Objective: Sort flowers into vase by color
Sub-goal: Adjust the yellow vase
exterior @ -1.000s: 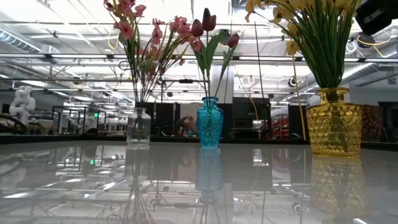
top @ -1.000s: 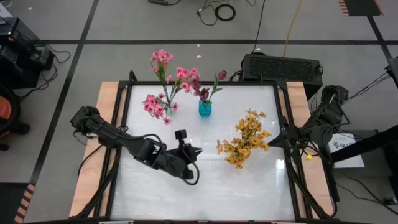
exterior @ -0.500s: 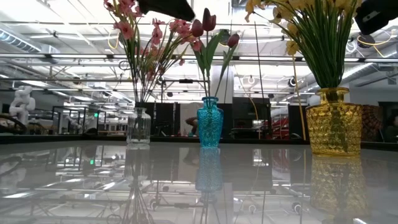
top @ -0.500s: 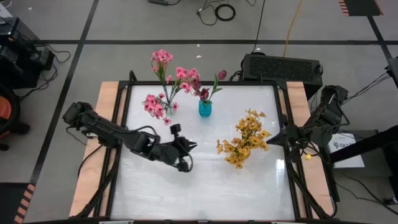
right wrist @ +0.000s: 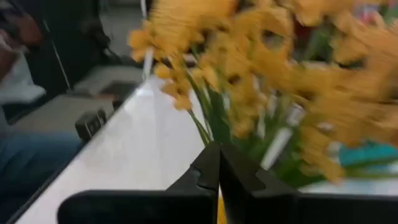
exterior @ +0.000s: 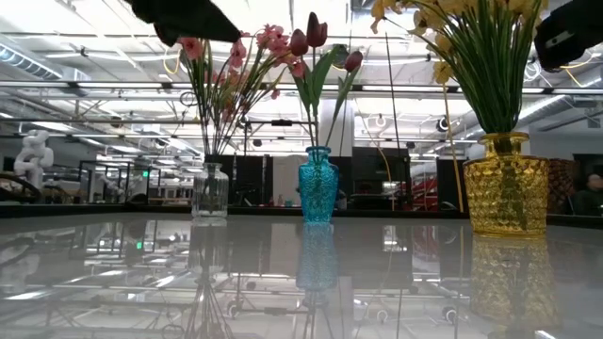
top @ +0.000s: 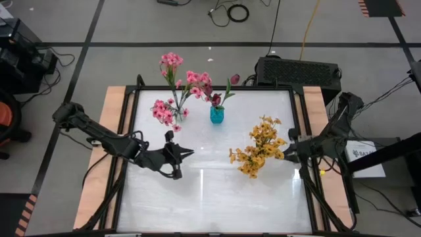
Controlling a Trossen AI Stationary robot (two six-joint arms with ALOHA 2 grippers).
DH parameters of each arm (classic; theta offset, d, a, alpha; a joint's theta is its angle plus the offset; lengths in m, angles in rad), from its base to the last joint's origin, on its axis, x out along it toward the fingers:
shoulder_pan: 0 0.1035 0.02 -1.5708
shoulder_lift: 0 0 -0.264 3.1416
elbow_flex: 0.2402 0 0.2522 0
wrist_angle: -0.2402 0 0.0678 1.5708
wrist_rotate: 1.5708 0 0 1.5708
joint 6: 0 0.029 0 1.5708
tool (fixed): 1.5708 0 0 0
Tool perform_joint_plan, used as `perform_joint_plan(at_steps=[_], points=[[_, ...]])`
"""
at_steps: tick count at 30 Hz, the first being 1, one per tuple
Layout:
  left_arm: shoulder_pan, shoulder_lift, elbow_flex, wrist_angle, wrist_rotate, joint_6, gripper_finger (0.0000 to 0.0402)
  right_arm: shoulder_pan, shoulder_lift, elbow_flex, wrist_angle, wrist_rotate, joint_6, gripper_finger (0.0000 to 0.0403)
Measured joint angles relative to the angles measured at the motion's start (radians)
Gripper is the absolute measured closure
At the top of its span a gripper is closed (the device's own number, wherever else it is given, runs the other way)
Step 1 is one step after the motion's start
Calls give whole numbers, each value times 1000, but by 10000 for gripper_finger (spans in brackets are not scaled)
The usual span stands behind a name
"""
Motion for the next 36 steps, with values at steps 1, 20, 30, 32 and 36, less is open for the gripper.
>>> perform_joint_plan(at_steps=[1, 20, 30, 32, 36], points=[[0, 0, -9, 5, 0, 0, 371, -6, -5, -37, 81, -7, -39, 403], [0, 0, -24, 14, -12, 3, 371, -172, -164, -397, 467, -129, -156, 403], [0, 0, -24, 12, -19, 12, 371, -418, -183, -397, 485, -373, -221, 403], [0, 0, -24, 12, -19, 24, 371, -473, -182, -397, 471, -437, -220, 403], [0, 0, -24, 12, -22, 29, 371, -572, -182, -397, 457, -524, -217, 403]])
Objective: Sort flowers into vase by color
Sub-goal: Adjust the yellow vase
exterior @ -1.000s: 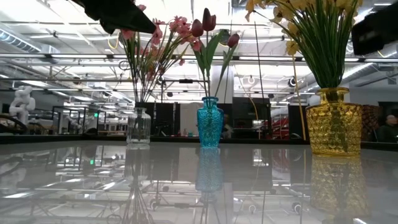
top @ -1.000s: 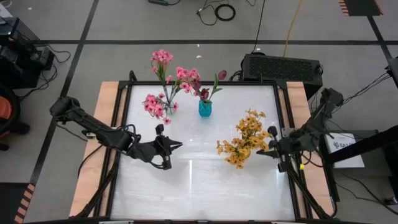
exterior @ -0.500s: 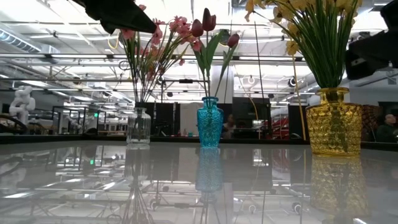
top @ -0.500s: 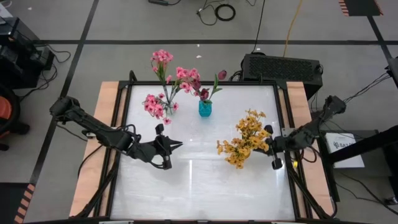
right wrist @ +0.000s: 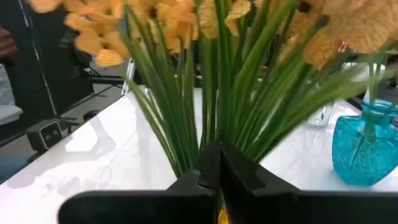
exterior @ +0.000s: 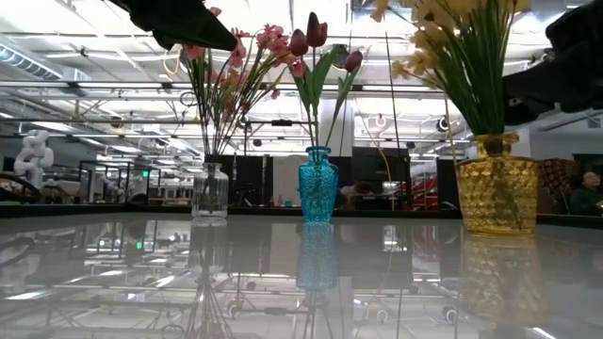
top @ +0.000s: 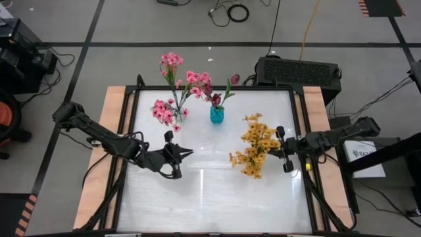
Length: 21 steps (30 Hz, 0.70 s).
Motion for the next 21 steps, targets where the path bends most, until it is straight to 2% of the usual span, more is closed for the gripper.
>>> perform_joint_plan(at_steps=[3, 12, 21], points=[[0, 0, 0, -2, -8, 0, 371, -56, 0, 0, -20, -60, 13, 403], [0, 0, 0, -2, -27, 7, 371, -177, 0, 0, -18, -100, -31, 403], [24, 0, 0, 1, -48, 24, 371, -350, 0, 1, 28, -241, -70, 403]])
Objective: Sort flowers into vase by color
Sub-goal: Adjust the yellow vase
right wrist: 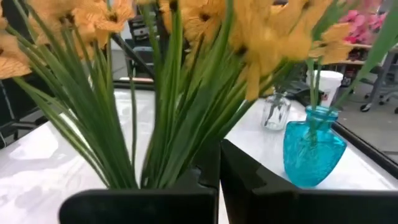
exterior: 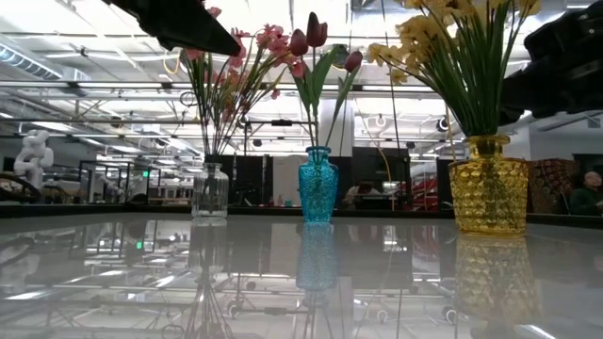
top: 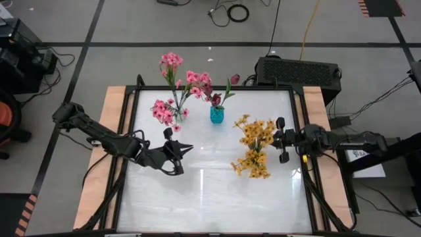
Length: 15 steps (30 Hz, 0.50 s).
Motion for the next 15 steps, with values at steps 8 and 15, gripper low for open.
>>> perform_joint_plan(at_steps=[8, 15], points=[[5, 0, 0, 130, -16, 83, 371, -113, 0, 0, 2, -89, -26, 403], [35, 0, -104, 328, 32, 92, 379, -134, 2, 0, -41, -136, 0, 403]])
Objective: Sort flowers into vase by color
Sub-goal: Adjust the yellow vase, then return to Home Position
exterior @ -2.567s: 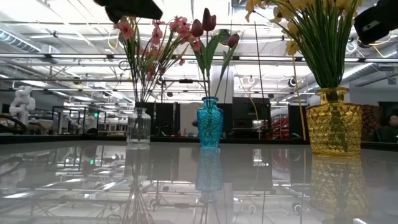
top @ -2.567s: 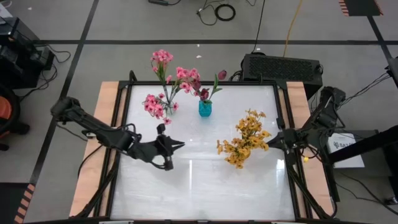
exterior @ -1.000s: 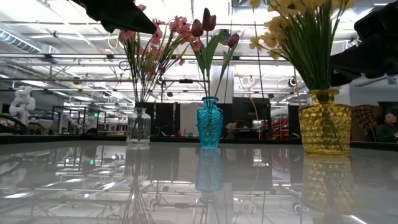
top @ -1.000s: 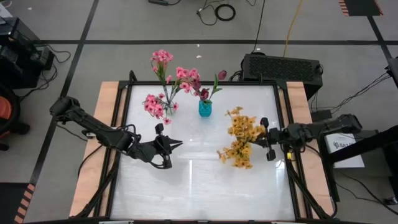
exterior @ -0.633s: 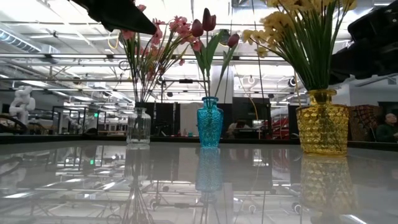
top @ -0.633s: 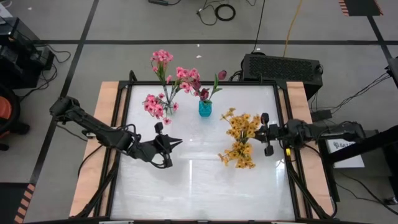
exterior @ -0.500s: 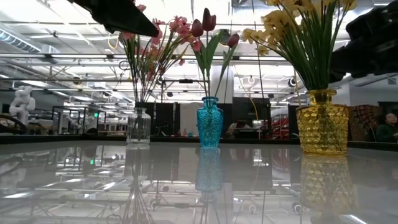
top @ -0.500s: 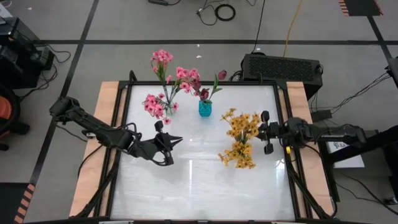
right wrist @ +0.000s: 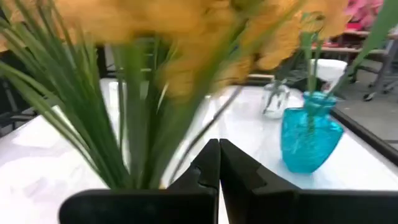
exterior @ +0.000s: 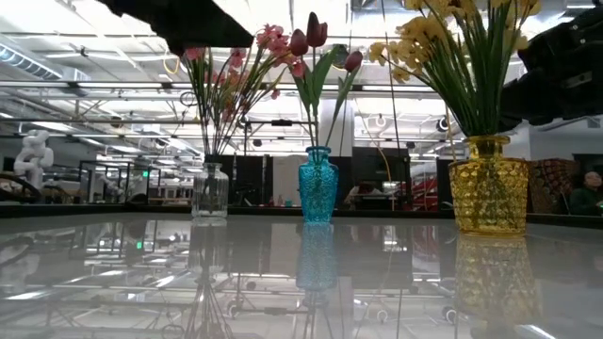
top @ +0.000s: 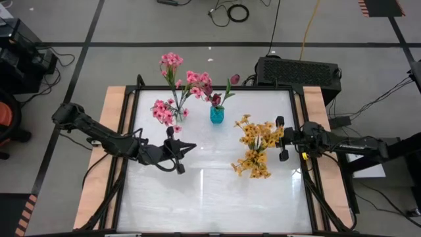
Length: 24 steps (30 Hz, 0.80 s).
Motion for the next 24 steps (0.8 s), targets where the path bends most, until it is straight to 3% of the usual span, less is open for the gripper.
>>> perform_joint_plan(at_steps=[12, 24], points=[[-5, -125, -144, 30, 4, 8, 398, -2, 0, 0, 35, 53, -23, 403], [7, -306, -377, 122, 104, -7, 399, -1, 0, 0, 30, 58, -29, 403]])
